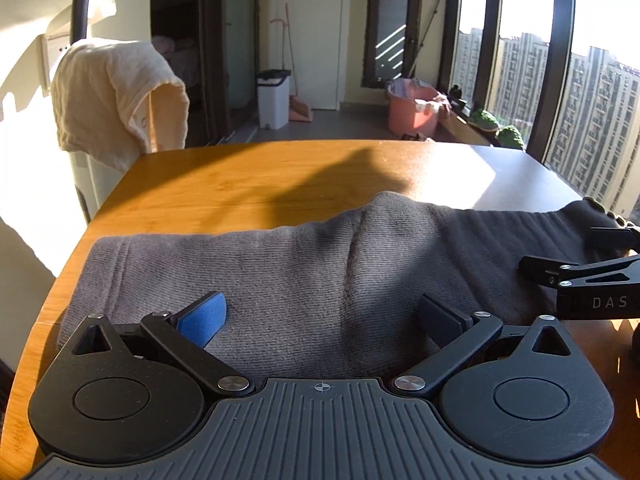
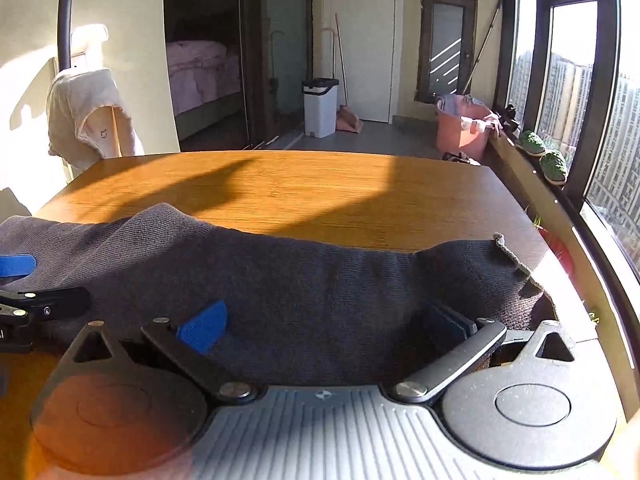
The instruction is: Fold clothes
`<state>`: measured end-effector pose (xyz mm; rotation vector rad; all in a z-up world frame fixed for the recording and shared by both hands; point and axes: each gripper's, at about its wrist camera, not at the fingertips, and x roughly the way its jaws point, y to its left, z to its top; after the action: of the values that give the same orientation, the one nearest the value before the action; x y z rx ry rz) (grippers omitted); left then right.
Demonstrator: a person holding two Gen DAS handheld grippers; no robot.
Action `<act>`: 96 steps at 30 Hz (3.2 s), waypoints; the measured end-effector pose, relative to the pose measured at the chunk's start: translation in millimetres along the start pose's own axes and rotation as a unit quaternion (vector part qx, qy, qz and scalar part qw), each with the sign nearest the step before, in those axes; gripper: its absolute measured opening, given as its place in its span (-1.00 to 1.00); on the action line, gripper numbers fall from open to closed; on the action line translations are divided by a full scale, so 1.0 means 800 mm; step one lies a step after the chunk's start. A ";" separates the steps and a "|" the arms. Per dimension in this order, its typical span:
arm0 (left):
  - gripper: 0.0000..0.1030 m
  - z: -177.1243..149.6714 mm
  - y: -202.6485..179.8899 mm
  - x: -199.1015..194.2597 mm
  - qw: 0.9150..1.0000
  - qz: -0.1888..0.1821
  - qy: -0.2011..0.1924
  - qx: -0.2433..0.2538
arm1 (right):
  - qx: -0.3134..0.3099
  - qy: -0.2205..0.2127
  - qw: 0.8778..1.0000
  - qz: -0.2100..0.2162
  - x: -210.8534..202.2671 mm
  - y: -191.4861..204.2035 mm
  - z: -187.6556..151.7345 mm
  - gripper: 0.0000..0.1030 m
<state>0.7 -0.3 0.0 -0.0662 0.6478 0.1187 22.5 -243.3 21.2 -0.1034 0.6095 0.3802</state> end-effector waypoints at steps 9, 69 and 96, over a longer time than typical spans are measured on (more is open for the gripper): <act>1.00 0.004 -0.006 0.008 1.000 -0.001 0.002 0.005 | -0.003 0.009 1.000 -0.004 -0.015 0.017 0.021 1.00; 1.00 -0.001 -0.004 0.003 1.000 -0.011 0.004 0.013 | -0.014 0.013 1.000 0.006 -0.026 -0.025 0.008 1.00; 1.00 0.001 -0.004 0.002 1.000 -0.008 0.014 0.020 | 0.006 0.032 0.999 -0.013 -0.011 -0.035 0.008 1.00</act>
<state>2.6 -3.0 -0.2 -0.0340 0.6782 0.0882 30.1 -270.9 31.3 -0.1121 0.6737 0.3493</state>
